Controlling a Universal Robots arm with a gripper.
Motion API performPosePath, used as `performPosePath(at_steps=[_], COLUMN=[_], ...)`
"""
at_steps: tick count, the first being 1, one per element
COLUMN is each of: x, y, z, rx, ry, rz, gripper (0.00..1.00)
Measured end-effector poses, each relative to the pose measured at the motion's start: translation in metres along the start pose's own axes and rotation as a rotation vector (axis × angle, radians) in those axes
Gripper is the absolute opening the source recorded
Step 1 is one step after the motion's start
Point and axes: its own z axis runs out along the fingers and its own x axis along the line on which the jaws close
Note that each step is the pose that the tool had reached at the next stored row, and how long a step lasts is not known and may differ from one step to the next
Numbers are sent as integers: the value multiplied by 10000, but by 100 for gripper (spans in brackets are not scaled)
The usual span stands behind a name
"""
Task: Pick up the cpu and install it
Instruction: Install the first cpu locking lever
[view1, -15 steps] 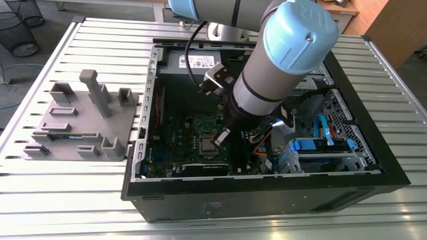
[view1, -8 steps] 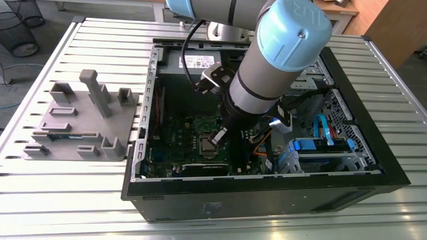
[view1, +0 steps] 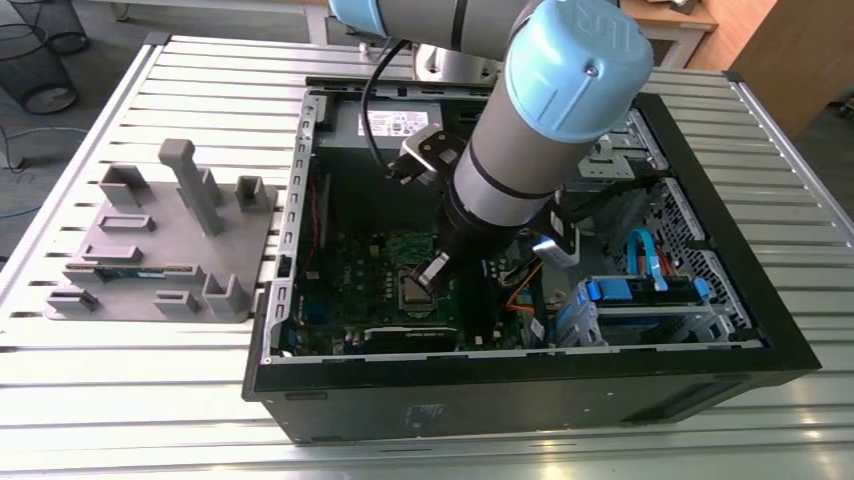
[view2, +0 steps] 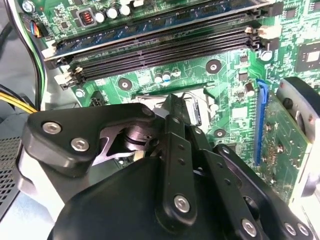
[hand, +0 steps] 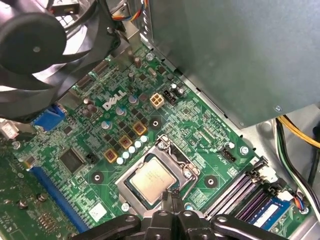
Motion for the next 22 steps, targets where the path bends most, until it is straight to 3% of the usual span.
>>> performPosePath(at_steps=[8,13,18,22], x=[-5,-16,-26,-27], y=[-4,6,14,16], z=[51,61,69,70], rx=[192,241,356,369], ry=[60,97,204,212], rz=[82,138,254,285], gripper=[11,11,11,11])
